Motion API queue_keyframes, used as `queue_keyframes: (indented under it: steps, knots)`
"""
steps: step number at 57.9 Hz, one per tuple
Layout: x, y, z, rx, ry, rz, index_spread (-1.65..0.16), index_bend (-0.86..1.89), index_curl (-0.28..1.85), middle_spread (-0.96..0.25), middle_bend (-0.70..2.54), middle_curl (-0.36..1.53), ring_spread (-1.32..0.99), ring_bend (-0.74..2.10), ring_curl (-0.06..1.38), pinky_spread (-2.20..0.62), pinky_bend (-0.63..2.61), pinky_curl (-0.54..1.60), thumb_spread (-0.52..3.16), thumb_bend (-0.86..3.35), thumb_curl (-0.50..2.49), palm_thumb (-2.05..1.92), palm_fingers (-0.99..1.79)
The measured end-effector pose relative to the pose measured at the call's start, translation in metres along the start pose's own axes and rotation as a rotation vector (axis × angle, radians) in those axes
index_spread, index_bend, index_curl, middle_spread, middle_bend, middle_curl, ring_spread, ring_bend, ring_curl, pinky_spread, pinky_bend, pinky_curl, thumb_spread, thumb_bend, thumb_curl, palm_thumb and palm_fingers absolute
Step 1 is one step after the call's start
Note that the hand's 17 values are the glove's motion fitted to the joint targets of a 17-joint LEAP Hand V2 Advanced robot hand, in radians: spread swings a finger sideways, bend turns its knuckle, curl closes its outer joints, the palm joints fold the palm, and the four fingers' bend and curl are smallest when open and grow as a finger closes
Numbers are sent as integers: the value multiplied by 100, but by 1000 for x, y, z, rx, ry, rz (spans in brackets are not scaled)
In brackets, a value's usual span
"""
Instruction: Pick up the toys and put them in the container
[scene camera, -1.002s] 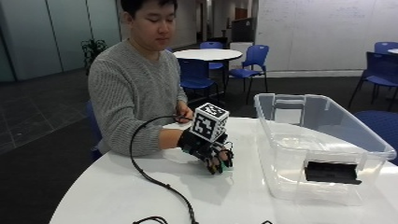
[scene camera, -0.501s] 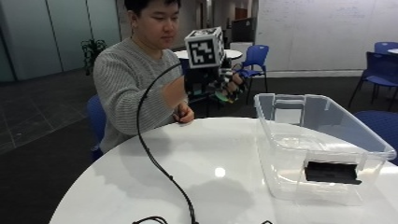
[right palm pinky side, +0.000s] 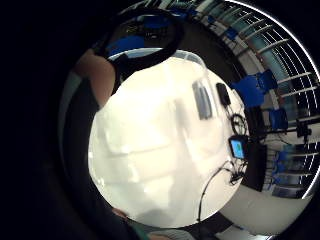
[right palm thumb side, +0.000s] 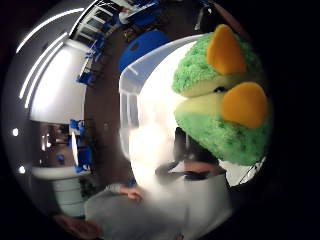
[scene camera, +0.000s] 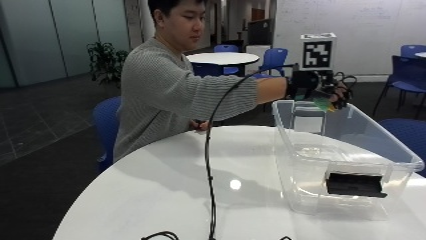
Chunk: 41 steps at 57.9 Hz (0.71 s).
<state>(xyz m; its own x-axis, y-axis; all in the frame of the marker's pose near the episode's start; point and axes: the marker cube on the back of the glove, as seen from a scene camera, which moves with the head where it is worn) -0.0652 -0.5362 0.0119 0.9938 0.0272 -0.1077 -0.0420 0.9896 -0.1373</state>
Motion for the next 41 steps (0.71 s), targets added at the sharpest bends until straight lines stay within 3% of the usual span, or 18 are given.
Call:
queue_keyframes:
  steps: [13, 20, 27, 41]
  knots:
    - [-19, -42, 37, -83, 126, -52, -37, 15, 31, -30, 34, 51, -40, 101, 38, -25, 96, 35, 143, -1, 42, 38, 30]
    - [-11, -40, 54, -160, 171, -41, -37, 14, 31, -31, 33, 52, -40, 102, 39, -23, 98, 36, 143, -1, 41, 37, 24]
    - [2, -34, 72, -225, 185, -4, -35, 9, 29, -25, 18, 47, -33, 87, 36, -13, 108, 39, 137, -4, 37, 26, -14]
    - [2, -20, 75, -232, 91, -7, -33, 9, 23, -19, 15, 41, -24, 77, 31, -4, 109, 37, 132, -2, 34, 17, -16]
